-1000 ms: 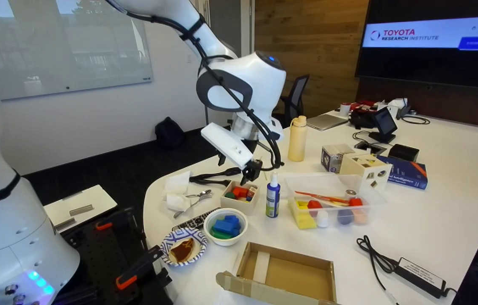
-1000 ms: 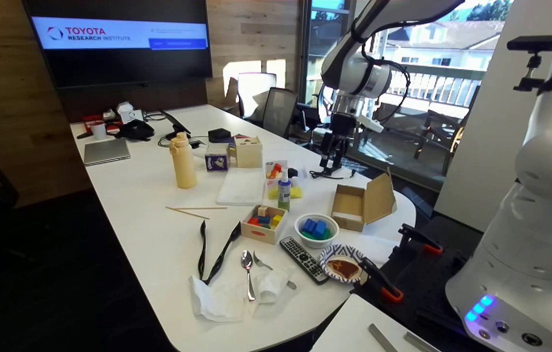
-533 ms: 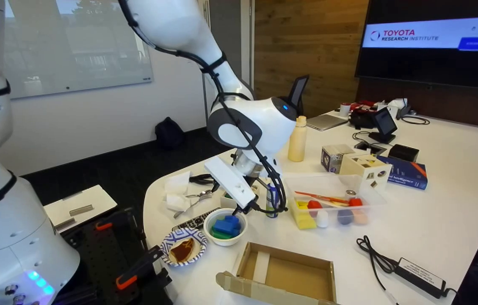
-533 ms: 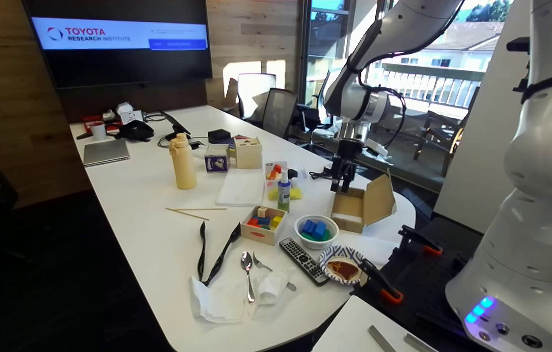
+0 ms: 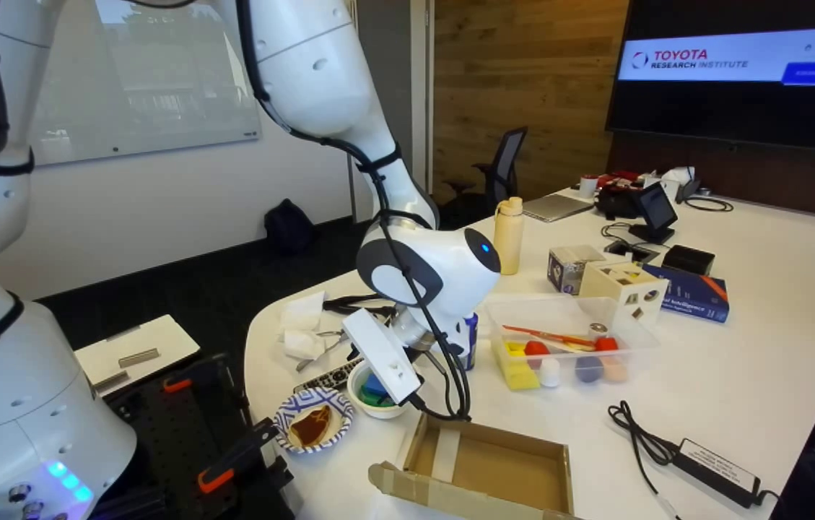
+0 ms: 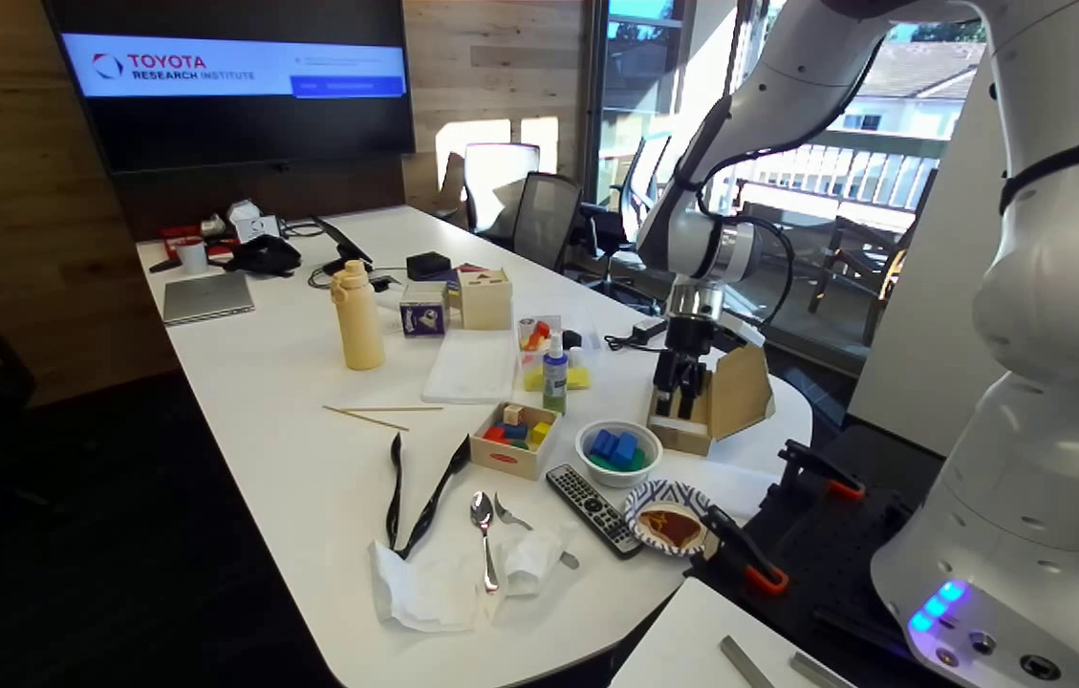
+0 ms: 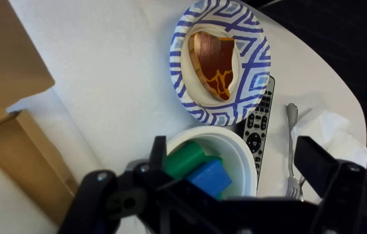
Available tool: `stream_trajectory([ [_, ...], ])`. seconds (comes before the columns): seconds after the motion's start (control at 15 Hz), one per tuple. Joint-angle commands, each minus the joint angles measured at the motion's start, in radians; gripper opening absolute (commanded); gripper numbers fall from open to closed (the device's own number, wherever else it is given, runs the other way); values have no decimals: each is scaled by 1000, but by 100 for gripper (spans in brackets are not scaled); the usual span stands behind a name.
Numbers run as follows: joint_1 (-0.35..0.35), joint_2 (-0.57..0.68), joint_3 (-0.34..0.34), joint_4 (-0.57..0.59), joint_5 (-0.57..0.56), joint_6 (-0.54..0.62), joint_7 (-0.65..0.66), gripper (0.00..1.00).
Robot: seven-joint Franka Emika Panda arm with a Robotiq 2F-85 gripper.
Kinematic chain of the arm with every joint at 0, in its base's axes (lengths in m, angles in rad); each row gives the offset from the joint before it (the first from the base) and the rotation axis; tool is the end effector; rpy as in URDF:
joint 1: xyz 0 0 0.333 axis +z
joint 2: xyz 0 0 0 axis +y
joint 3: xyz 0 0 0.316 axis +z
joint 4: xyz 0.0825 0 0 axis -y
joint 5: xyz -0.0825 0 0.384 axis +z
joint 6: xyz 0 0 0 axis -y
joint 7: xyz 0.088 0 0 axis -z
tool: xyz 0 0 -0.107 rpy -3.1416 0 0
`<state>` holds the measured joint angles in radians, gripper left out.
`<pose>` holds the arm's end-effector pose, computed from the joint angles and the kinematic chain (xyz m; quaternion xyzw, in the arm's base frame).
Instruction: Put the paper in the box
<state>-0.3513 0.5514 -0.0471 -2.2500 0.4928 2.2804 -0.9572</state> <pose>0.4342 -0.1735 0.0888 -0.9585 -0.0659 0.1141 0.2529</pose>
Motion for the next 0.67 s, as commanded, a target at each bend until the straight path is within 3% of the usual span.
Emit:
stream_trajectory([
  [0.0,-55,72,41,36,40,50,-34,100],
  [0.07,-82,81,59,45,56,39,-54,100],
  [0.13,-49,59,40,22,6,35,1,100],
  [0.6,-96,112,60,63,45,46,-40,100],
])
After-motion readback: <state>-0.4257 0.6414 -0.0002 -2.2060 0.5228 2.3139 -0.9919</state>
